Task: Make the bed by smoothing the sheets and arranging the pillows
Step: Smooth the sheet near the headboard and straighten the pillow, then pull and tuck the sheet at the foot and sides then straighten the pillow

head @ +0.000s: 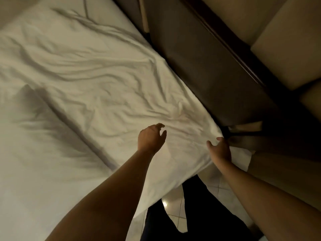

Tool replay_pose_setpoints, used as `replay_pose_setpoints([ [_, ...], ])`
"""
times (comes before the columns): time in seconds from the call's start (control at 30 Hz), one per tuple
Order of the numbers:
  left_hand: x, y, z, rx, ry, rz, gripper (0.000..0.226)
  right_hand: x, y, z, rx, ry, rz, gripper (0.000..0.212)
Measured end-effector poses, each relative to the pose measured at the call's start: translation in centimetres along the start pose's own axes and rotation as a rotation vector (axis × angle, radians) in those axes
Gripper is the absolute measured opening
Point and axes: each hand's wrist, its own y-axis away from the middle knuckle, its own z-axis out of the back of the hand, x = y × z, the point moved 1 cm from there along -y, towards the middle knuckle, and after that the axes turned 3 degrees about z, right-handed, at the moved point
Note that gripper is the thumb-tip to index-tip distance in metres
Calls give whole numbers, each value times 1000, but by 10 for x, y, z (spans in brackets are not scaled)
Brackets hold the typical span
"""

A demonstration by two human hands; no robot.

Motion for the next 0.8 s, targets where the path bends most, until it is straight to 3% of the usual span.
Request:
replay_pose_setpoints([
  [0.27, 57, 82, 59, -85, 60, 238, 70, 62, 62, 5, 134, 110, 332, 68],
  [0.5, 114, 186, 73, -198, 165, 363, 75, 85, 133, 0, 99, 259, 558, 67],
  [0.8, 213, 364, 57, -317, 284, 572, 76, 80, 270, -68, 156, 481, 827, 74],
])
